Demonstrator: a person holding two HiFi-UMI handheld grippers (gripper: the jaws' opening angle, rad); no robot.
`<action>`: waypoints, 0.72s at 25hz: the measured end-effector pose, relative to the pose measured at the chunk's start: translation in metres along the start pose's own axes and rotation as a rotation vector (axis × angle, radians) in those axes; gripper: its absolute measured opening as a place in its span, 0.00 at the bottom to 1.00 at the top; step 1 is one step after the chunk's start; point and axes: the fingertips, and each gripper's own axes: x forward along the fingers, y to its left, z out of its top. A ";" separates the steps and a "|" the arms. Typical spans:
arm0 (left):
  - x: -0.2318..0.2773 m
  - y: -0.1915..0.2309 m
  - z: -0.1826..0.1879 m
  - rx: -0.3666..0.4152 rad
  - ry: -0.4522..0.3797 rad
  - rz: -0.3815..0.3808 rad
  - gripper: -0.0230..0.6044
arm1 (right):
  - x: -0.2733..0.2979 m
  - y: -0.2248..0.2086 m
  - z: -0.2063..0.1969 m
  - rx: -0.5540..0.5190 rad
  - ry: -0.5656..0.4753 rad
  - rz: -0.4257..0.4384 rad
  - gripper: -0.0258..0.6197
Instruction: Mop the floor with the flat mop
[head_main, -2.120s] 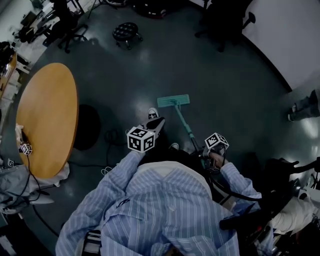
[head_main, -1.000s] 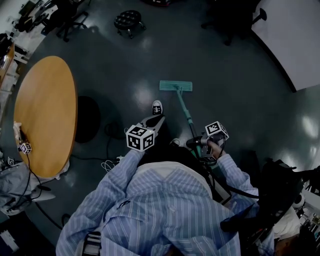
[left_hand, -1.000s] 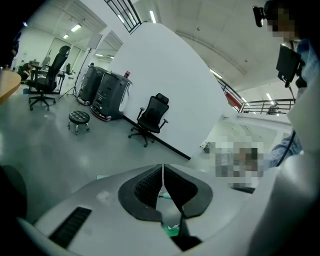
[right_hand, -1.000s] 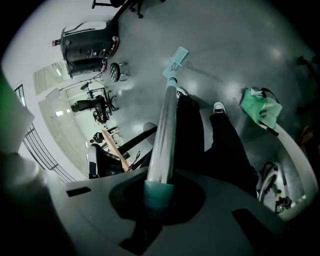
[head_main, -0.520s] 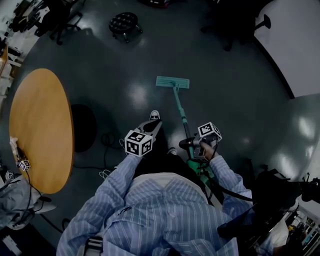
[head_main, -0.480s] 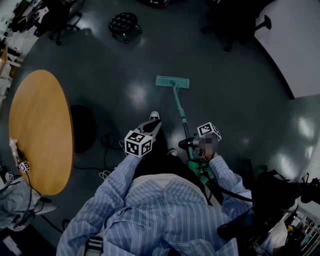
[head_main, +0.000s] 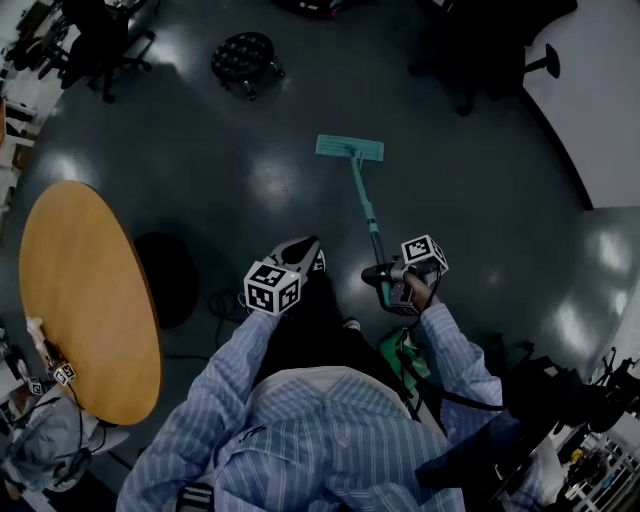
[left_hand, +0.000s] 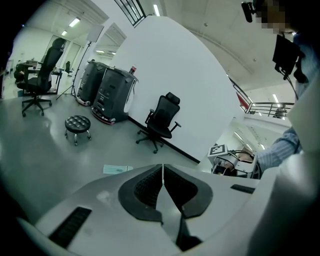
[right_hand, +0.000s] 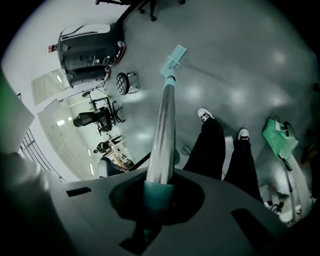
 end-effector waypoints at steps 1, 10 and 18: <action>0.006 0.009 0.006 -0.002 0.004 -0.004 0.06 | 0.000 0.010 0.014 0.004 -0.013 0.003 0.07; 0.061 0.056 0.042 0.032 0.076 -0.066 0.06 | 0.002 0.094 0.139 -0.015 -0.054 0.002 0.07; 0.078 0.093 0.076 -0.034 0.011 -0.017 0.06 | 0.002 0.152 0.250 -0.041 -0.095 -0.014 0.07</action>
